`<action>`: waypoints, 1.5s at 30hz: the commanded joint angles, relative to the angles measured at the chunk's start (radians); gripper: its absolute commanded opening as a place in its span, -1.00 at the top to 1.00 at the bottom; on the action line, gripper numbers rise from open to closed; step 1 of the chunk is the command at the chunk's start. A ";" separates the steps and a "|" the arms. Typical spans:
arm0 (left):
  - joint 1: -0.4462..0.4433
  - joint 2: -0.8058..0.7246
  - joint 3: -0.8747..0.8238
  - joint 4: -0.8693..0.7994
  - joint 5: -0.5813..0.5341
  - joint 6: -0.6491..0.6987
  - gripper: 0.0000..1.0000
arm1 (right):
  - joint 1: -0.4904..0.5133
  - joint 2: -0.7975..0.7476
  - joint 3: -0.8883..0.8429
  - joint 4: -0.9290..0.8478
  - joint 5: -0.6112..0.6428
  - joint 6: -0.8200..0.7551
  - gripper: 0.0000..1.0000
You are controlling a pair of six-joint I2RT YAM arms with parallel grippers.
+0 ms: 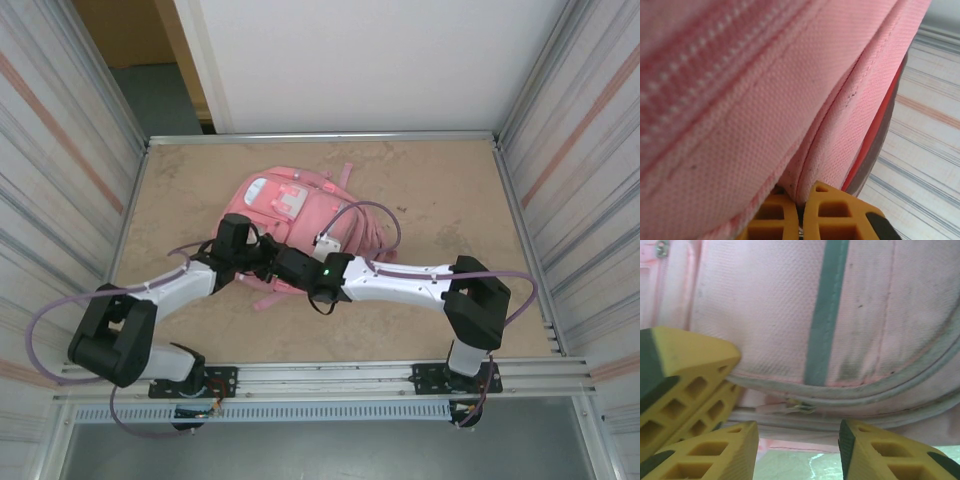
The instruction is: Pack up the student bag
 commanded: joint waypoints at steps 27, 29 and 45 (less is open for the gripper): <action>-0.012 0.031 0.080 0.033 0.089 0.069 1.00 | -0.054 -0.085 -0.140 -0.181 0.137 0.049 0.25; -0.012 0.033 0.081 0.040 0.085 0.066 1.00 | -0.061 -0.098 -0.148 -0.152 0.106 0.012 0.28; -0.014 0.003 0.077 0.009 0.088 0.082 1.00 | -0.151 -0.121 -0.144 0.063 -0.026 -0.510 0.86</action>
